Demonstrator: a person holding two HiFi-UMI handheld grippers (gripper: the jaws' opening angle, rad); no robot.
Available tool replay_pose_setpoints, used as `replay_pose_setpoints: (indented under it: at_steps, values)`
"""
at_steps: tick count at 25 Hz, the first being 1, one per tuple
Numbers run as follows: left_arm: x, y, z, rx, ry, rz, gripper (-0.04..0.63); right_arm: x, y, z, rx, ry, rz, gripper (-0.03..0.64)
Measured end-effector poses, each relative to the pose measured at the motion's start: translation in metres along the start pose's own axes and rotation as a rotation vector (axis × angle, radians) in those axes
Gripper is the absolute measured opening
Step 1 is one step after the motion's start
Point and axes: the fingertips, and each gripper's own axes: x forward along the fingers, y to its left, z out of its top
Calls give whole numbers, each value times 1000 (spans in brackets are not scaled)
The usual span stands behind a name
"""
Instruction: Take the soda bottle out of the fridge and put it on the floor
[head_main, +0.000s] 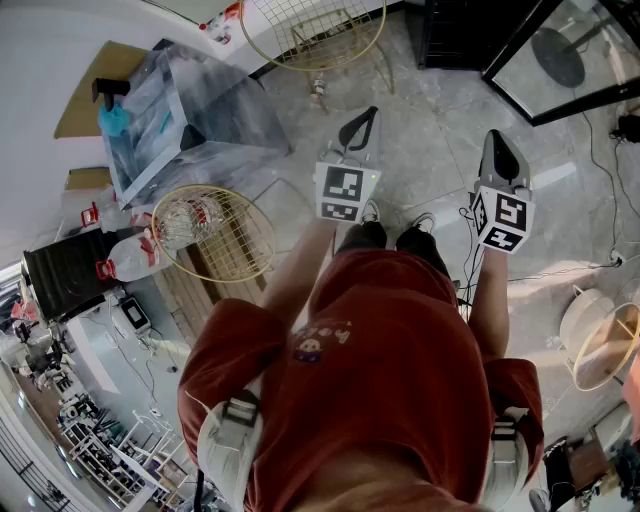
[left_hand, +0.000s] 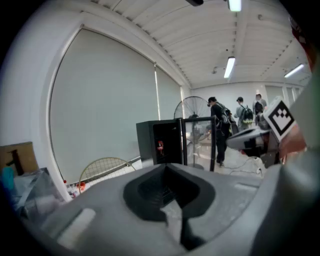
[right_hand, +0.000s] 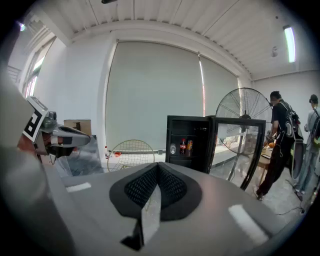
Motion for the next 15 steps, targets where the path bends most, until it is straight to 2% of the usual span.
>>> replay_pose_setpoints:
  at_steps: [6,15]
  values:
    - [-32,35,0,16,-23,-18,0,-5,46,3,18,13,-21,0]
    - [-50,70,-6,9,-49,-29,0,-5,79,11,43,-20,-54,0]
